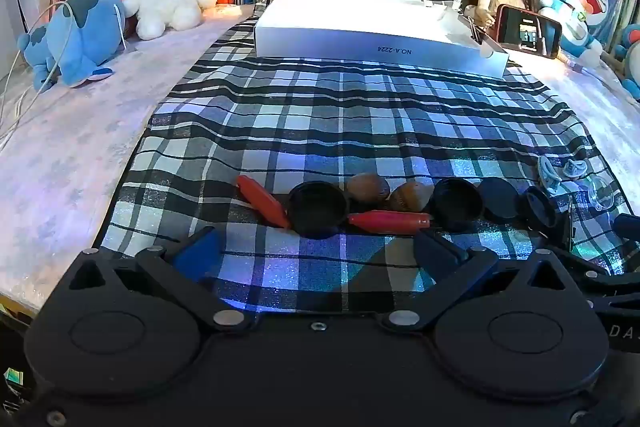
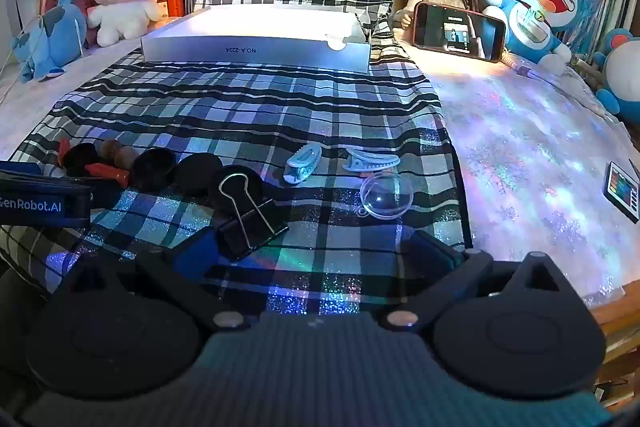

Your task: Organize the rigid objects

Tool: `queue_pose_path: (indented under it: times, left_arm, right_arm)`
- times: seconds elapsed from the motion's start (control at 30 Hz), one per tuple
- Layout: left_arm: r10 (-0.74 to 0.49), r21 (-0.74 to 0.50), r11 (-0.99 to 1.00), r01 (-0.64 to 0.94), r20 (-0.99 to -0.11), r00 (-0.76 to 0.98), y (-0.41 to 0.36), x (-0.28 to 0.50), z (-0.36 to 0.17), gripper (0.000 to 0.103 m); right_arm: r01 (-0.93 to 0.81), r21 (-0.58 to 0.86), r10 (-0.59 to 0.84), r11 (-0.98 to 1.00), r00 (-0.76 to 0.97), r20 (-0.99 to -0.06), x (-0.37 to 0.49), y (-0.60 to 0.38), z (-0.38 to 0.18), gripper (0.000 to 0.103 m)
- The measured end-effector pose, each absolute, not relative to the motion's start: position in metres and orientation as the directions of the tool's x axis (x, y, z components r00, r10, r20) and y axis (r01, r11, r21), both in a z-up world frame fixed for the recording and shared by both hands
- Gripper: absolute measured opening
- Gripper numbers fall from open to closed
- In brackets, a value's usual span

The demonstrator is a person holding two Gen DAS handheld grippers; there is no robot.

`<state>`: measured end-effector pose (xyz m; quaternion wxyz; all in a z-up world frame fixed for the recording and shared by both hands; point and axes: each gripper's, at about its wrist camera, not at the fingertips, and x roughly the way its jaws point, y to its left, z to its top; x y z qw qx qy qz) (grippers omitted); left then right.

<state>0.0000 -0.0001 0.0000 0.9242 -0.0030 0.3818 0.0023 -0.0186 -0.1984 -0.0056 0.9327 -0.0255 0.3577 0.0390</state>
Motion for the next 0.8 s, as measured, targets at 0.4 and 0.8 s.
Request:
queue_pose_path:
  times: [0.4, 0.8]
  left_arm:
    - [-0.023, -0.010, 1.000, 0.022, -0.720, 0.694, 0.0034, 0.0024, 0.0010, 0.103]
    - [-0.013, 0.001, 1.000, 0.019, -0.717, 0.697, 0.0035, -0.0001, 0.0002, 0.103]
  right_arm:
    - [-0.091, -0.021, 0.053, 0.996, 0.738, -0.673, -0.0181, -0.1978, -0.0050, 0.103]
    - [-0.091, -0.021, 0.053, 0.996, 0.739, -0.672, -0.0186, -0.1982, -0.0049, 0.103]
